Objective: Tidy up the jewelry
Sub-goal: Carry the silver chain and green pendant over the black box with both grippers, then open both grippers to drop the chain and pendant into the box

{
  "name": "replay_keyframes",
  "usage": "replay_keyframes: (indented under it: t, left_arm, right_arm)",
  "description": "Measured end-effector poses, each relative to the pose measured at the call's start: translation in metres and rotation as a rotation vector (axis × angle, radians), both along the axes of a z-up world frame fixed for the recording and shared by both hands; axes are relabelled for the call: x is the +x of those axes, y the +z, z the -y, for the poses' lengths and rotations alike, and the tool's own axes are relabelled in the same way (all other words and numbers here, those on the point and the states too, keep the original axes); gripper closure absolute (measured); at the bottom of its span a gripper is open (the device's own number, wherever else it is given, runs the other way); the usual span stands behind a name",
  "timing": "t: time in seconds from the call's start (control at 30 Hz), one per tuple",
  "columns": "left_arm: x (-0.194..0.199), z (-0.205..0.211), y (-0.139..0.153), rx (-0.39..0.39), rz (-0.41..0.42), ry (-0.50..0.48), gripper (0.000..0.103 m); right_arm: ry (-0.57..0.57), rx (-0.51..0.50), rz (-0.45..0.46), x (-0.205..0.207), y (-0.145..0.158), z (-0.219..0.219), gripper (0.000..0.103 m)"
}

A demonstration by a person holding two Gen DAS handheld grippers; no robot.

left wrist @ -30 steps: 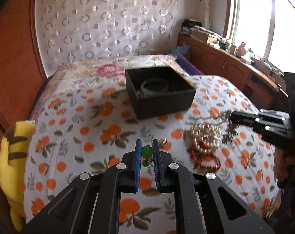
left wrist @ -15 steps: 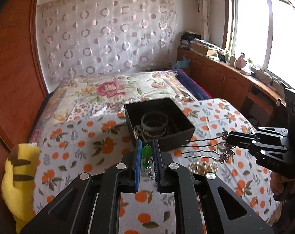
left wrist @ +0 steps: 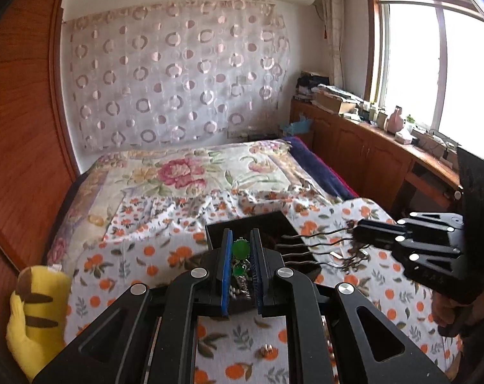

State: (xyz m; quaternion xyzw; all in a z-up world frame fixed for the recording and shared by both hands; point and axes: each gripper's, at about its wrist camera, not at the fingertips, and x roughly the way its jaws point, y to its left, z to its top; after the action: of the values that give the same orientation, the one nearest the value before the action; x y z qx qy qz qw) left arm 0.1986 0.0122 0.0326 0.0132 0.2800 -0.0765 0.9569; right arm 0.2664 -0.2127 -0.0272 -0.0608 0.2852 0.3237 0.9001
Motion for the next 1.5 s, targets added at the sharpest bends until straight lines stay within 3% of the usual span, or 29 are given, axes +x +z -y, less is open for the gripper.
replay_keyframes:
  t: [0.87, 1.07, 1.17, 1.5]
  left_arm:
    - [0.059, 0.005, -0.022, -0.004, -0.036, -0.009, 0.093]
    - [0.06, 0.006, -0.021, -0.003, -0.037, -0.01, 0.093]
    - [0.062, 0.005, -0.023, -0.005, -0.037, -0.012, 0.093]
    - [0.073, 0.008, -0.031, -0.001, -0.041, -0.017, 0.093]
  right_arm:
    - [0.049, -0.055, -0.108, 0.053, -0.048, -0.039, 0.093]
    - [0.044, -0.05, -0.114, 0.055, -0.05, -0.039, 0.09]
    - [0.028, -0.038, -0.095, 0.052, -0.044, -0.034, 0.075]
    - [-0.038, -0.028, -0.093, 0.044, -0.048, -0.004, 0.075]
